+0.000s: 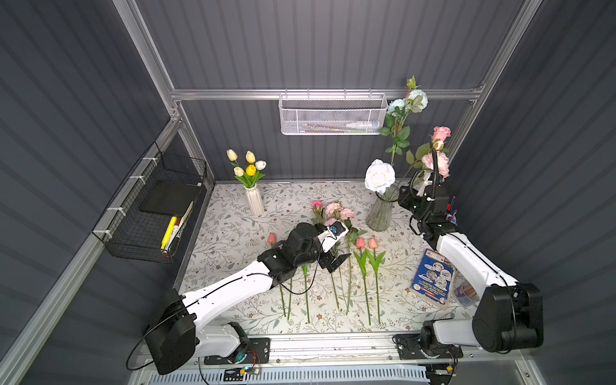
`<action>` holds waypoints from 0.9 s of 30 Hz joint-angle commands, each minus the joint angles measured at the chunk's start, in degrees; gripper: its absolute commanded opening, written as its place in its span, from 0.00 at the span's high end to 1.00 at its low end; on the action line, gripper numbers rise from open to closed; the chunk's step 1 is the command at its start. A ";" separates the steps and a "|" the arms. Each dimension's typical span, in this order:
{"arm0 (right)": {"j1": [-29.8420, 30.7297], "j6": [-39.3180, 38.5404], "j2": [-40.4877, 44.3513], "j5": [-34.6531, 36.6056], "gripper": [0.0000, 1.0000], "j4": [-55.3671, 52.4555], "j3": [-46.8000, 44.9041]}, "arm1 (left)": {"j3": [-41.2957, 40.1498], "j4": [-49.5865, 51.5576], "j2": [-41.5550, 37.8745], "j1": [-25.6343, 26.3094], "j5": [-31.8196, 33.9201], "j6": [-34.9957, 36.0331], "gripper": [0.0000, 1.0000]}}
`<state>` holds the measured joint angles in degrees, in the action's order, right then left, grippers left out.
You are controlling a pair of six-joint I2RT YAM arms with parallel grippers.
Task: Pick out pink flowers from the vase
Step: Pick up the flower from the vase.
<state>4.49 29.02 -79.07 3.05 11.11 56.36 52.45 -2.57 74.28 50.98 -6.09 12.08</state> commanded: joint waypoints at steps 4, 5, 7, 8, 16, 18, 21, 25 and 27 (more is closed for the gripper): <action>-0.36 1.57 -1.61 -2.36 0.76 1.98 2.70 | 1.69 0.37 0.78 0.35 -1.10 1.13 0.01; -0.36 1.42 -1.62 -2.30 0.79 1.90 2.70 | 1.70 0.37 0.78 0.35 -1.12 1.11 0.01; -0.38 1.35 -1.53 -2.08 0.85 1.76 2.70 | 1.76 0.39 0.86 0.35 -1.18 1.11 0.01; -0.45 1.24 -1.44 -2.08 0.88 1.72 2.70 | 1.74 0.37 0.87 0.35 -1.12 1.11 0.01; -0.45 -0.30 -0.22 -3.02 1.00 0.40 3.78 | 1.87 0.46 1.12 0.34 -1.07 1.12 0.01; -0.45 -0.87 0.20 -3.42 1.00 -1.45 5.07 | 1.87 0.47 1.20 0.35 -1.04 1.18 0.01; -0.40 -2.91 0.98 -4.36 1.00 -4.59 7.04 | 1.87 0.46 1.22 0.34 -0.99 1.21 0.01; -0.36 -7.02 2.65 -3.92 1.00 -7.93 8.79 | 1.87 0.49 1.22 0.35 -0.86 1.28 0.01; -0.28 -9.42 3.42 -4.01 1.00 -9.63 9.82 | 1.86 0.55 1.17 0.35 -0.78 1.43 0.01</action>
<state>4.01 24.32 -77.49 -0.05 4.27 63.79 52.45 -2.55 74.81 50.98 -6.20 12.49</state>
